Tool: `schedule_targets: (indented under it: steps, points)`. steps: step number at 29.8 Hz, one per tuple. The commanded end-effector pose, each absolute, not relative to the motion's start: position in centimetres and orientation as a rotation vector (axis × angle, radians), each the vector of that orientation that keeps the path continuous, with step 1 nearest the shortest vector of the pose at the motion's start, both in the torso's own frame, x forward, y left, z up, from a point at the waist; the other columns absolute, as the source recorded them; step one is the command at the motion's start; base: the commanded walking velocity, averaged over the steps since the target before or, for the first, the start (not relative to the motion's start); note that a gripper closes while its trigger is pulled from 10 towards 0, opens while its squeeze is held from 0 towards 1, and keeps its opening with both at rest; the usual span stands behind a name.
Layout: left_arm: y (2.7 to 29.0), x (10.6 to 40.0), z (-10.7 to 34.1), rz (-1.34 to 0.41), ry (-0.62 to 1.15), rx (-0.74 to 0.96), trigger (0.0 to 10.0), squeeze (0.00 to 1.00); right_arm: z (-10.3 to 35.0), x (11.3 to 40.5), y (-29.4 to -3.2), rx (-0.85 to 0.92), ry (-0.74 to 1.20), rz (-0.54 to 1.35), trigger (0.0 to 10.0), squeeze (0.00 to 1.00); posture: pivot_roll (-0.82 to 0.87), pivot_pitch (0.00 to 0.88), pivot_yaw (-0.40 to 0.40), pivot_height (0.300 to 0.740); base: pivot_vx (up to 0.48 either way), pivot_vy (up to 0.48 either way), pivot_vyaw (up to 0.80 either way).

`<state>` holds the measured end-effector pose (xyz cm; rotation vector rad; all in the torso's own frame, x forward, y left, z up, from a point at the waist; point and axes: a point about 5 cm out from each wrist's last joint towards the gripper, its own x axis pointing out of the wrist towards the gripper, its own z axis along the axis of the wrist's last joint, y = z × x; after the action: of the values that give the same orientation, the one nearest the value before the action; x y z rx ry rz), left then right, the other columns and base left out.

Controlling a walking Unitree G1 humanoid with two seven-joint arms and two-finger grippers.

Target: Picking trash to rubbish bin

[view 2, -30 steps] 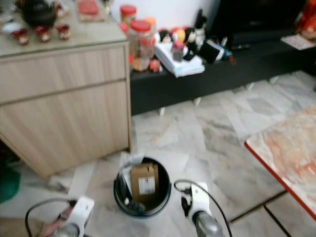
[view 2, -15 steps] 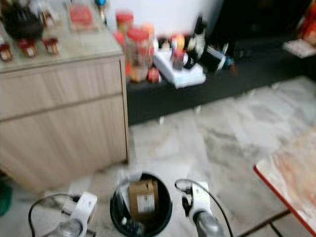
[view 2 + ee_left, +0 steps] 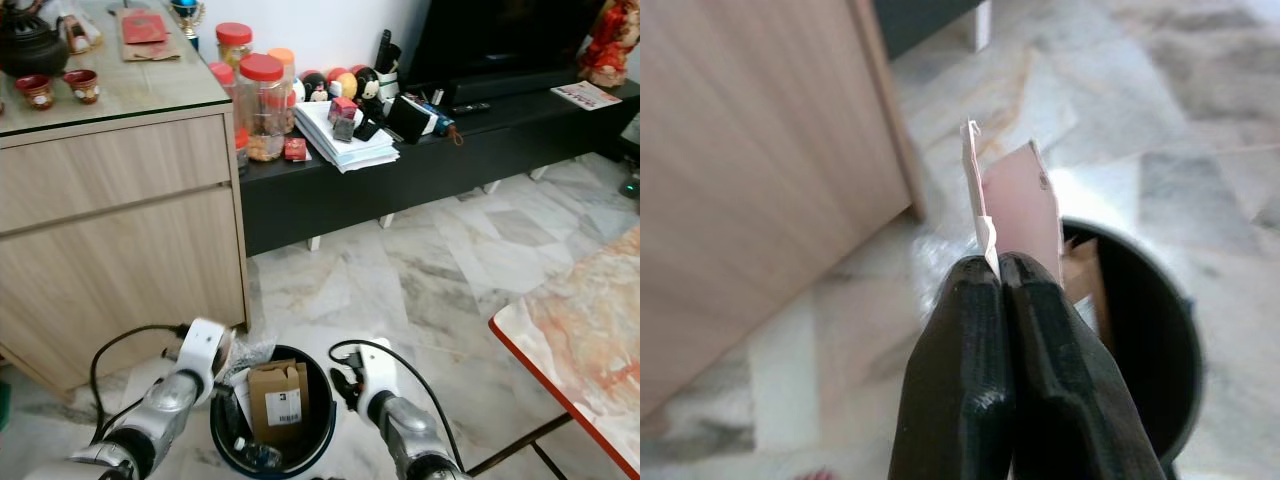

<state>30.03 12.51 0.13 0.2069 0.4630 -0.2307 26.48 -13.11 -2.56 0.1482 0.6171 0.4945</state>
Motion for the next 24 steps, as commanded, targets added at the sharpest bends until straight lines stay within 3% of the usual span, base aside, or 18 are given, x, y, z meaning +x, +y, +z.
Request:
schedule_targets:
  steps: [1,10,11,24]
  points:
    - [11.9,30.0,0.1,-0.256,0.466,0.183,10.0,0.00,-2.1,26.8,-12.9,0.165,0.599,0.535,10.0,0.00,0.06,0.128,-0.126,0.740,0.000,0.000,0.00]
    - [10.4,30.5,0.8,-0.323,0.454,0.113,10.0,0.00,-1.2,27.4,-11.8,0.199,0.549,0.613,10.0,0.00,0.05,0.135,-0.131,0.740,0.000,0.000,0.00]
    - [10.4,30.5,0.8,-0.325,0.454,0.112,10.0,1.00,-1.2,27.4,-11.8,0.197,0.548,0.613,10.0,0.00,0.05,0.135,-0.131,0.740,0.000,0.000,0.00]
    - [10.5,30.6,0.9,-0.334,0.454,0.090,10.0,1.00,-1.5,27.1,-12.2,0.192,0.555,0.606,10.0,0.00,0.05,0.141,-0.133,0.740,0.000,0.000,0.00]
